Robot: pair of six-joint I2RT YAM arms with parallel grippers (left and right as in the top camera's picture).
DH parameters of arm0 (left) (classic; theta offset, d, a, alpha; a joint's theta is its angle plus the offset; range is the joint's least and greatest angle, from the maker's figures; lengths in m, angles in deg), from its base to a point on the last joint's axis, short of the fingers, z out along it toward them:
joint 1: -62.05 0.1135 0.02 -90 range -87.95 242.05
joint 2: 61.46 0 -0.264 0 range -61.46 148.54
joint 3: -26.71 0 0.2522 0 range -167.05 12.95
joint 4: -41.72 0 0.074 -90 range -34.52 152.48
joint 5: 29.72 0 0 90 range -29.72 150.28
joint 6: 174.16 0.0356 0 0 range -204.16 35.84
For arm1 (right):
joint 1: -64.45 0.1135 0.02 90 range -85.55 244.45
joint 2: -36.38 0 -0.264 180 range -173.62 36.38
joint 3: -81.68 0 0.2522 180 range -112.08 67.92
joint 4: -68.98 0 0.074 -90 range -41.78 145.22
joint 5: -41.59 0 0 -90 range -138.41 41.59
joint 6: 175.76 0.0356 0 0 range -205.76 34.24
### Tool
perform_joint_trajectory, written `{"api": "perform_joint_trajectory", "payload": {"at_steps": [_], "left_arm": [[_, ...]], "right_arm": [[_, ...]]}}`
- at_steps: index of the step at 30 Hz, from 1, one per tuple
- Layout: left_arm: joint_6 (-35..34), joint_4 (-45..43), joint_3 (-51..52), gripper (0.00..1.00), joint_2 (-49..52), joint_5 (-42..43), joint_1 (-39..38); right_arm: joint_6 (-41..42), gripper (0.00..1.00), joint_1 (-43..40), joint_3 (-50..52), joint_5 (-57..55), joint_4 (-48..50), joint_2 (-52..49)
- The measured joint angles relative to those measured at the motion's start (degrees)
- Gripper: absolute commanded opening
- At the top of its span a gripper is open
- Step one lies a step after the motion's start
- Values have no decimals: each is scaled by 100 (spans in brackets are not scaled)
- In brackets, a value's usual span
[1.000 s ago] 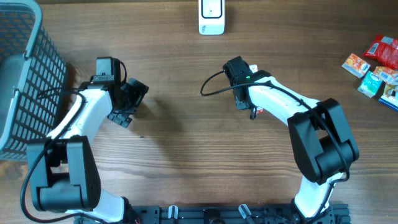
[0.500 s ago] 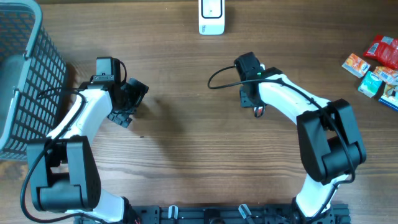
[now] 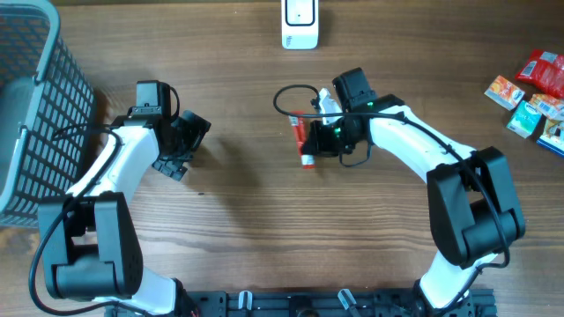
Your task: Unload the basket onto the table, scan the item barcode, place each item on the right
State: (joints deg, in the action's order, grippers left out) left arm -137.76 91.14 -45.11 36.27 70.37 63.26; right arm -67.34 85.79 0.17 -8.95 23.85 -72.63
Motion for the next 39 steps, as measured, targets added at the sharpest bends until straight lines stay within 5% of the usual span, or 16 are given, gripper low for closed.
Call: {"api": "perform_joint_trajectory", "payload": {"at_steps": [12, 31, 39], "left_arm": [[-2, 0, 0, 100, 0, -2, 0], [-4, -179, 0, 100, 0, -2, 0], [-28, -109, 0, 100, 0, 260, 0]], "right_arm": [[1838, 4, 271, 1635, 2835, 2492, 15], [4769, 4, 798, 1707, 3128, 5337, 20], [5169, 4, 798, 1707, 3128, 5462, 20]]}}
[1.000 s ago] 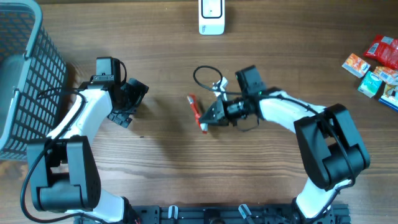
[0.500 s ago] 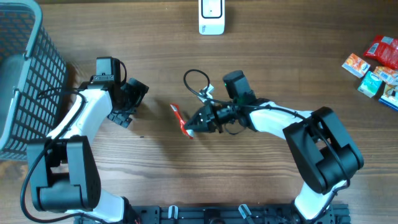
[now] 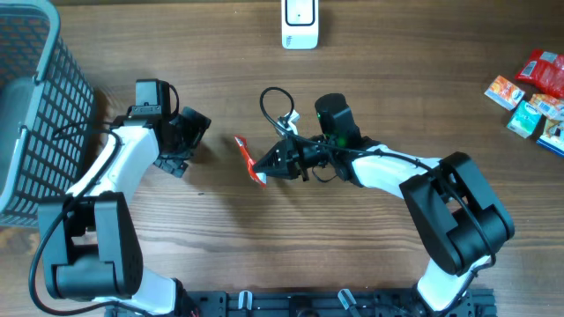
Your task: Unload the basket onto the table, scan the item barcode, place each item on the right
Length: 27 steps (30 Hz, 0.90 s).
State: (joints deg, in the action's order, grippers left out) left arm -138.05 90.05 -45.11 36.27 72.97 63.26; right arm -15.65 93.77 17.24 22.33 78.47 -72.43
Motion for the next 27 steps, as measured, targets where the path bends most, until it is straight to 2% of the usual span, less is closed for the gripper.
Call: {"api": "perform_joint_trajectory", "payload": {"at_steps": [4, 8, 16, 17, 19, 20, 23, 25, 27], "left_arm": [[131, 162, 0, 100, 0, 1023, 0], [737, 345, 0, 100, 0, 2232, -42], [1086, 103, 0, 99, 0, 2796, -149], [1097, 83, 0, 83, 0, 2813, -149], [1082, 76, 0, 67, 0, 2844, -149], [1023, 74, 0, 52, 0, 2889, -149], [988, -42, 0, 30, 0, 3025, -162], [951, -146, 0, 22, 0, 3119, -208], [953, -271, 0, 20, 0, 3235, -286]], "right_arm": [[57, 4, 0, 0, -7, 0, 0], [101, 4, 0, 0, -26, 15, 0], [214, 4, 0, 0, -50, 131, 0], [234, 4, 0, 0, -50, 131, 0], [273, 4, 0, 0, -52, 155, 0], [295, 4, 0, 0, -57, 166, 0], [345, 5, 0, 0, -72, 192, 0], [409, 5, 0, 0, -72, 278, 0], [487, 5, 0, 0, -72, 380, 0]]}}
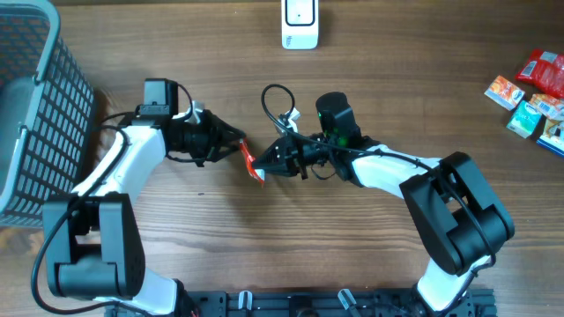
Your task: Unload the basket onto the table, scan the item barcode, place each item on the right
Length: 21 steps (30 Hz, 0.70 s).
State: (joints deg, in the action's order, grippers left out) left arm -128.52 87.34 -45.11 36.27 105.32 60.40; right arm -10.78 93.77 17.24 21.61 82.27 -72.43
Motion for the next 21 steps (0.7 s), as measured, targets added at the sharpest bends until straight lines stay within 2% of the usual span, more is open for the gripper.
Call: {"api": "perform_joint_trajectory", "payload": {"at_steps": [3, 4, 6, 8, 9, 10, 12, 15, 18, 19, 21], "left_arm": [[0, -184, 0, 34, 0, 166, -116], [-20, -221, 0, 32, 0, 199, -133], [-33, -256, 0, 22, 0, 247, -138], [-68, -286, 0, 4, 0, 284, -136], [-103, -321, 0, 4, 0, 291, -136], [-140, -341, 0, 4, 0, 295, -136], [-140, -365, 0, 4, 0, 297, -138], [-140, -387, 0, 4, 0, 304, -136], [-146, -378, 0, 4, 0, 269, -136], [-166, -345, 0, 4, 0, 225, -136], [-245, -125, -4, 4, 0, 13, -131]], "right_arm": [[72, 5, 0, 0, 0, 44, 0], [92, 5, 0, 0, 0, 46, 0], [111, 5, 0, 0, 2, 44, 0], [136, 5, 0, 0, 0, 48, 0], [136, 6, 0, 0, -2, 48, 0], [136, 11, 0, 0, -4, 50, 0], [133, 29, 0, 0, -11, 59, 0], [35, 43, 0, 0, -15, 162, 0], [-160, 53, 0, 0, -68, 210, 2], [-197, 59, 0, 0, -105, 212, 2], [-380, 63, 0, 0, -286, 186, 2]]}}
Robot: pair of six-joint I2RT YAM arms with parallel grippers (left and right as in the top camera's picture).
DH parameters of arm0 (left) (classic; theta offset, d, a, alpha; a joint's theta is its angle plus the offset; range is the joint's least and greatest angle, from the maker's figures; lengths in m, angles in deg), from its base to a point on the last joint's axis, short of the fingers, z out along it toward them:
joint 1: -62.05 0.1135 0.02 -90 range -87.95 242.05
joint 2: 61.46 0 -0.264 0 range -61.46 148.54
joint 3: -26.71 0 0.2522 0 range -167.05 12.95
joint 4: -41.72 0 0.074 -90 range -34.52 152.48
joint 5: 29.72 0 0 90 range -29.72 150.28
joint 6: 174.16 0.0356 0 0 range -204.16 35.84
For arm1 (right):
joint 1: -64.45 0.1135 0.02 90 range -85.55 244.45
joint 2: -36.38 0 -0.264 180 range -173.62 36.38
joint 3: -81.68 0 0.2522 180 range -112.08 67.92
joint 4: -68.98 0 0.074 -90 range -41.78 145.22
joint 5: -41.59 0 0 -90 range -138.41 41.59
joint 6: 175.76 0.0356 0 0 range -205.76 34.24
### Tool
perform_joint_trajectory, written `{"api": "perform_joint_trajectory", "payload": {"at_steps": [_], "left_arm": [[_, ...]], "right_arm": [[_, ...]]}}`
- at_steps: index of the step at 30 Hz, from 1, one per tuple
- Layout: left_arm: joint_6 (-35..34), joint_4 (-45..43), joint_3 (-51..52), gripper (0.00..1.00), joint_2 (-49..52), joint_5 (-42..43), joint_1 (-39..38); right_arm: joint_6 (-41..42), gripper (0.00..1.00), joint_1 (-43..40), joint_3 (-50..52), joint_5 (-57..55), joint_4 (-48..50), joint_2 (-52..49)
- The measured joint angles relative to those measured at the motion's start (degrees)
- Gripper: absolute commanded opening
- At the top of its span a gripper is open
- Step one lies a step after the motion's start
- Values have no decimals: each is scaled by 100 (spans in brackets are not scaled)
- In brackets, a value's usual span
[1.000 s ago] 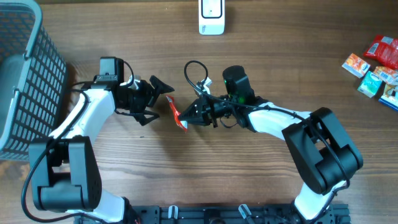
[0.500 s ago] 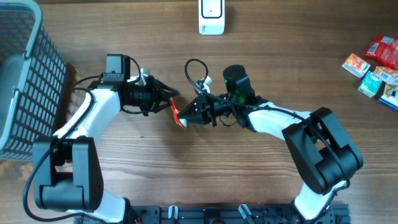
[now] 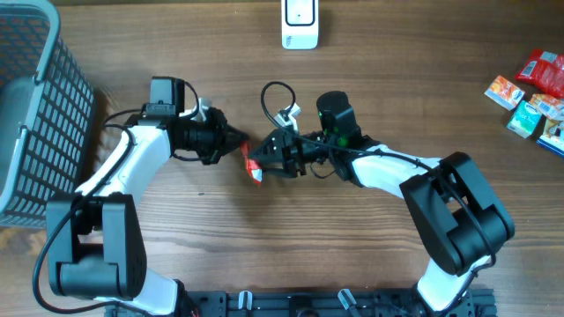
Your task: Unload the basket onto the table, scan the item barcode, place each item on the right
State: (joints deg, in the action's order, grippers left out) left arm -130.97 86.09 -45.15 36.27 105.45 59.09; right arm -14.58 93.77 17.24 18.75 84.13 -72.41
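The item is a slim red packet with a white end (image 3: 255, 168), held just above the table's middle. My right gripper (image 3: 263, 159) comes in from the right and is shut on it. My left gripper (image 3: 240, 146) reaches in from the left, its fingertips at the packet's upper end. The overhead view does not show whether those fingers have shut on it. The white barcode scanner (image 3: 300, 24) stands at the far edge, well behind both grippers.
A grey wire basket (image 3: 40, 106) fills the left side. Several coloured snack packets (image 3: 533, 92) lie at the far right. A black cable loop (image 3: 276, 97) arcs above the right wrist. The wooden table (image 3: 291, 246) runs to the front rail.
My left gripper has moved slightly further right, onto the upper end of the red packet. The right gripper and packet have barely shifted.
My right gripper held the red packet near the table's middle, right of centre, while the left arm rested near the basket. Then the right arm had carried the packet leftward. The left gripper then reached toward it, and now both grippers meet at the packet.
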Motion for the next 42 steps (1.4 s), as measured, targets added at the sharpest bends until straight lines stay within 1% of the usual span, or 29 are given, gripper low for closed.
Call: {"api": "perform_joint_trajectory", "payload": {"at_steps": [1, 5, 8, 10, 11, 15, 16, 17, 20, 23, 24, 26, 28, 30, 33, 38, 42], "left_arm": [[-26, 125, 0, 4, 0, -144, 2], [-94, 756, -107, 4, -70, -1001, 24], [-109, 1250, -380, 4, -173, -1733, 22], [-114, 1749, -748, 4, -219, -2424, 22], [-116, 1880, -879, 4, -232, -2643, 22], [-116, 2503, -1502, 4, -273, -3759, 13], [-114, 2603, -1598, 4, -278, -3963, 2], [-114, 2673, -1687, 4, -286, -4229, -28], [-114, 2782, -1779, 4, -304, -4846, -212], [-116, 2837, -1779, 4, -304, -5171, -426], [-116, 2837, -1779, 4, -304, -5250, -498], [-142, 2876, -1779, 4, -302, -5322, -612], [-186, 2986, -1779, 4, -297, -5257, -621], [-205, 3058, -1779, 4, -286, -5217, -621], [-354, 3241, -1779, 4, -280, -5211, -621], [-831, 3370, -1781, 4, -275, -5351, -621], [-1217, 3368, -1781, 4, -275, -5525, -621]], "right_arm": [[-85, 65, 0, 0, -184, -83, 2], [-417, 66, 0, -7, -713, -612, 17], [-811, 66, 0, -7, -1226, -1115, 17], [-1080, 66, 0, -13, -1526, -1471, 22], [-1198, 66, 0, -20, -1665, -1668, 26], [-1884, 67, 4, -201, -2402, -2903, 122], [-2092, 68, 26, -330, -2667, -3368, 184], [-2341, 71, 52, -455, -2949, -3731, 273], [-3110, 74, 236, -901, -3775, -4492, 595], [-3875, 74, 514, -1266, -4350, -4734, 920], [-4398, 73, 756, -1419, -4614, -4662, 1117], [-4778, 72, 977, -1473, -4741, -4566, 1204], [-5167, 68, 1217, -1473, -4854, -4439, 1204], [-5482, 66, 1447, -1471, -4927, -4347, 1204], [-5899, 66, 1768, -1473, -5021, -4253, 1204], [-6430, 67, 2363, -1473, -5593, -4258, 1204], [-6760, 68, 2614, -1473, -6000, -4262, 1204]]}}
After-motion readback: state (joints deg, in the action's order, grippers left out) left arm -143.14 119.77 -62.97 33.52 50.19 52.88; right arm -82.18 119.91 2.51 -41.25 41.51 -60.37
